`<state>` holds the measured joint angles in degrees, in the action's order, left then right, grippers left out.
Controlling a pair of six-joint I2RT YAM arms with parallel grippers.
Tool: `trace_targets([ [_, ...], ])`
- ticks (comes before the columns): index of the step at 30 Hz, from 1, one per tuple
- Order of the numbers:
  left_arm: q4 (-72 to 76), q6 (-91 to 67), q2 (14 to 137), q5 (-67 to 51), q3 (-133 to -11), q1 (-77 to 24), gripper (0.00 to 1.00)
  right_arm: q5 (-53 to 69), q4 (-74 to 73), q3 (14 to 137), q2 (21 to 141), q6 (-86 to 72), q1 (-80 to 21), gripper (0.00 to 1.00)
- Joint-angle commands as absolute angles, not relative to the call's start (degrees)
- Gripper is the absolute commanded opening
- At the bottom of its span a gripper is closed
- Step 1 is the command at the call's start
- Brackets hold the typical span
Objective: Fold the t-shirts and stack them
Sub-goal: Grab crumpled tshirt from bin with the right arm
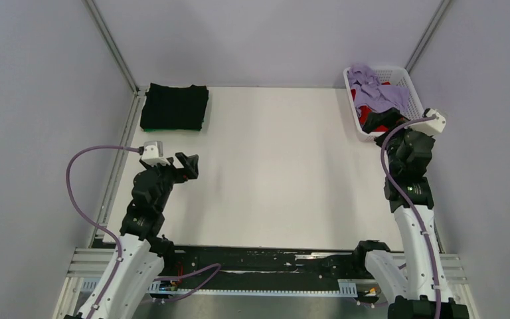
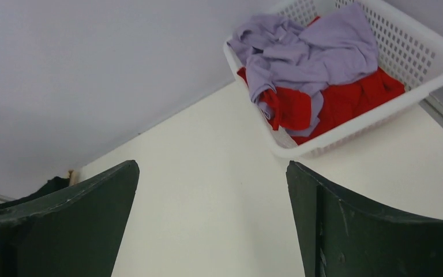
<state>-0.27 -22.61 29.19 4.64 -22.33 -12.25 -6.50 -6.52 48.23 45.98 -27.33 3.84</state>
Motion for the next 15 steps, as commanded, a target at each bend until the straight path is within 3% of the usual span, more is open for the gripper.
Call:
trace_targets([
  [1, 0.26, -23.36, 29.46, 5.05, -25.37, -12.04, 1.00, -7.46, -11.68, 49.63, 49.27, -27.06, 3.69, 1.00],
  [5, 0.26, -24.33, 29.86, 5.07, -25.33, -12.04, 1.00, -9.39, -10.88, 54.65, 56.89, -22.46, 4.09, 1.00],
  [15, 0.67, -25.03, 29.48, 7.88, -24.94, -12.04, 1.00, -12.57, -14.14, 80.08, 89.99, -25.32, 14.12, 1.00],
])
